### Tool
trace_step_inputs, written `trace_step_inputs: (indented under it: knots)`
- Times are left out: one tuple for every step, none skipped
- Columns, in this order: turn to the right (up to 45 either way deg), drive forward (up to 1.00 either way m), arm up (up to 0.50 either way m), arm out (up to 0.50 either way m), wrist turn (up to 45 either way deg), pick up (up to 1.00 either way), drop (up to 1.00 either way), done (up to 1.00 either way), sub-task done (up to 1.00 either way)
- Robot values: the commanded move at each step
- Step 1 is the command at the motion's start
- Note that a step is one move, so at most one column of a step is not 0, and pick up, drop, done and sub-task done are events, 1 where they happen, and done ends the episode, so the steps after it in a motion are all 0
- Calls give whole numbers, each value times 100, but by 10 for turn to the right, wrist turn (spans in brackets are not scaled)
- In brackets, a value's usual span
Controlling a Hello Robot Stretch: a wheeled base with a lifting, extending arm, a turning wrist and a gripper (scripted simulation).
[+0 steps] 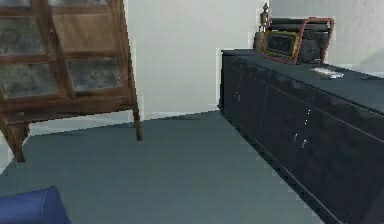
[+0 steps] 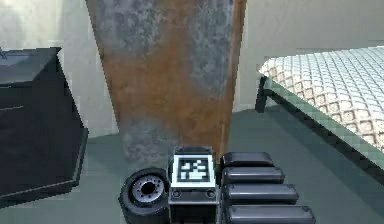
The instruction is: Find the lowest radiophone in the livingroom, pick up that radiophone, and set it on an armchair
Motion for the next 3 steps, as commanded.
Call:
trace_step_inputs:
  knots:
    - [-180, 0, 0, 0, 0, 0, 0, 0, 0]
    - [0, 60, 0, 0, 0, 0, 0, 0, 0]
    - [450, 0, 0, 0, 0, 0, 0, 0, 0]
